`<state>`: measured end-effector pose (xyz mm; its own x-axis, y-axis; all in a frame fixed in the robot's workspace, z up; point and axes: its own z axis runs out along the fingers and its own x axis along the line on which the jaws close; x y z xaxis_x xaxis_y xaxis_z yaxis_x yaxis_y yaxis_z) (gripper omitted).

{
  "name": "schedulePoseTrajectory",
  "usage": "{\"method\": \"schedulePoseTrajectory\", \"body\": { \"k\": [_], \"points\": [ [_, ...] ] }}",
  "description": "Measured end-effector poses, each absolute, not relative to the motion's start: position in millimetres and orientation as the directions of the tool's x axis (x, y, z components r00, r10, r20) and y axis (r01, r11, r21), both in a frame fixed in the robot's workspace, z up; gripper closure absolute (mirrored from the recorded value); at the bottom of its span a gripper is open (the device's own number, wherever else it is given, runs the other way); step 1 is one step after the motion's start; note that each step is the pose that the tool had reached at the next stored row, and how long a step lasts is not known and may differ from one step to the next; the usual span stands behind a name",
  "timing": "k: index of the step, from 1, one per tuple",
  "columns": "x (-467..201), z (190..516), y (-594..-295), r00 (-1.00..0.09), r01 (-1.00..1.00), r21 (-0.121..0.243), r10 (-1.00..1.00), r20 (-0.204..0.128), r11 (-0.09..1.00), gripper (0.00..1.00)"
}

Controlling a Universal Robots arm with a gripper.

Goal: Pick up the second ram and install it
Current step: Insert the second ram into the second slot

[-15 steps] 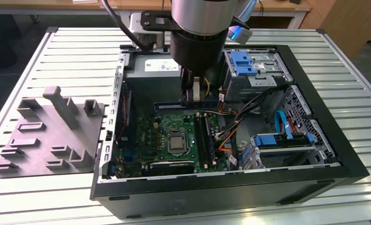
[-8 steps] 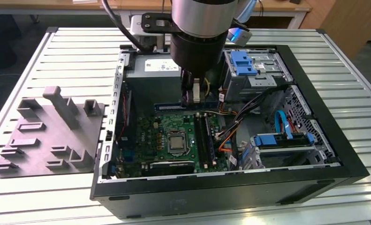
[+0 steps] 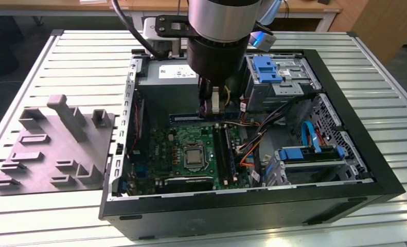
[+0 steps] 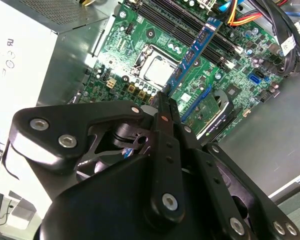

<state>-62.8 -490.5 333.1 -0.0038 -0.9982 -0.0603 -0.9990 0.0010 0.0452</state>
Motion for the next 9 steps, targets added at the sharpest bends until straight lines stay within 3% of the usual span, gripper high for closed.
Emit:
{"method": "schedulePoseTrajectory", "body": {
  "k": [9],
  "points": [
    [-62.8, 332.9, -490.5, -0.012, -0.999, 0.045, -0.998, -0.060, 0.009, 0.88]
  ]
}}
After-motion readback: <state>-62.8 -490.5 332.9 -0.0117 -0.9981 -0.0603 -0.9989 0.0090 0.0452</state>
